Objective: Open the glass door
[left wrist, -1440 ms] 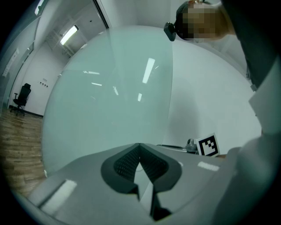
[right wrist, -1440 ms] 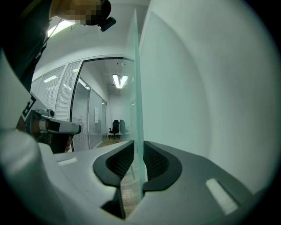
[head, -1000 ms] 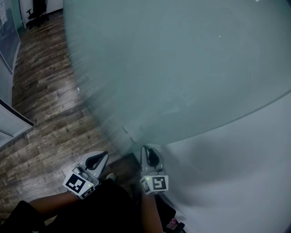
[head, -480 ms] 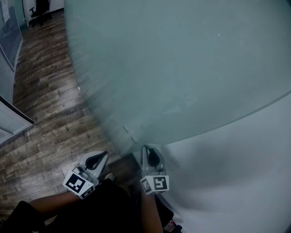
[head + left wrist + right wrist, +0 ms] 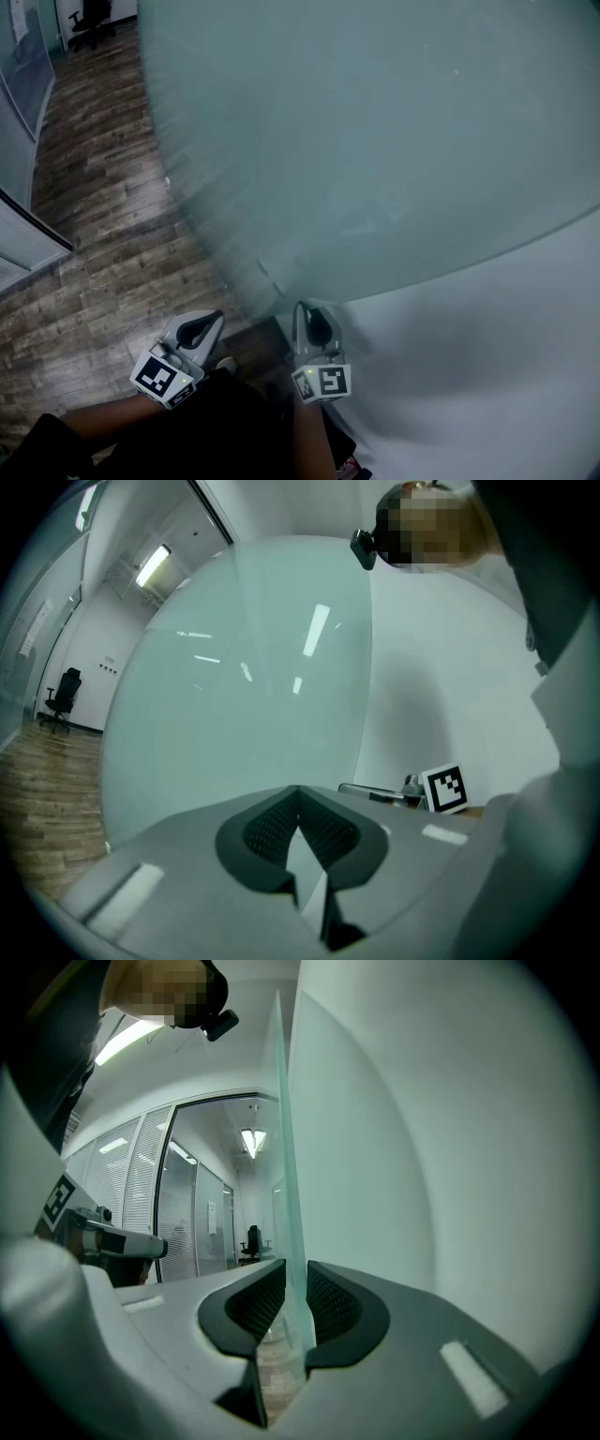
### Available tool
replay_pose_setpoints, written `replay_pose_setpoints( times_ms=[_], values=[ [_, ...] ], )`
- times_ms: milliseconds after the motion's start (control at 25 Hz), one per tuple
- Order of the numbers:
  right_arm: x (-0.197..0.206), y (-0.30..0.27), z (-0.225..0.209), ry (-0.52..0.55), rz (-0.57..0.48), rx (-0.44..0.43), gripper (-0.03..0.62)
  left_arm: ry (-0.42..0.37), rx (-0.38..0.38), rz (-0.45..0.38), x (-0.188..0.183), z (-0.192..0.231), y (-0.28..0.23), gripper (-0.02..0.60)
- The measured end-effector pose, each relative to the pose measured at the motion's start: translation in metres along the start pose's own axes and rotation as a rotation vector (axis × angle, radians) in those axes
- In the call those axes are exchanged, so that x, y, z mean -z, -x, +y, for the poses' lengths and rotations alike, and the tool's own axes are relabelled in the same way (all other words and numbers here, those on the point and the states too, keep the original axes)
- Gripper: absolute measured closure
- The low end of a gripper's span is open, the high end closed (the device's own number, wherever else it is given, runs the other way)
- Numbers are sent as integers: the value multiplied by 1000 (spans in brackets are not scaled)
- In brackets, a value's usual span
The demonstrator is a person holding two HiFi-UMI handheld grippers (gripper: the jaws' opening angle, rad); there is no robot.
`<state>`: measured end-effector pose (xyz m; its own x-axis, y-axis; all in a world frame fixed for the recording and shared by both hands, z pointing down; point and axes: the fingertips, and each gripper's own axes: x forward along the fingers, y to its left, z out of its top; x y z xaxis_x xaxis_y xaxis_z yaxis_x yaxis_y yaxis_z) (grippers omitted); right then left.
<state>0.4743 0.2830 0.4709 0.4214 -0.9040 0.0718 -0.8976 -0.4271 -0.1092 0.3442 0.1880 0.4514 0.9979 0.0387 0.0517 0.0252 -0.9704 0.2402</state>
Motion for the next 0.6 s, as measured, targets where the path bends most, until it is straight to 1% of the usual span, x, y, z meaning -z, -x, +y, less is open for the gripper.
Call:
replay_pose_setpoints(
  times_ms=[120,240,440,520,600],
  values=[
    [0,-1,0,0,1,-4,520,1,-2,-1,0,-1,-3,583],
    [0,-1,0,26,9,13,520,5,-3,-1,-1,-1,0,583],
    [0,0,-1,16,-2,29,516,10,-10,12,3,-5,3,583],
    [-2,1,0,25,-3,38,516,13,-9,2,1,-8,6,583],
    [-4,4,1,29,5,51,514,8,-14,-26,-5,-9,11,582]
  ],
)
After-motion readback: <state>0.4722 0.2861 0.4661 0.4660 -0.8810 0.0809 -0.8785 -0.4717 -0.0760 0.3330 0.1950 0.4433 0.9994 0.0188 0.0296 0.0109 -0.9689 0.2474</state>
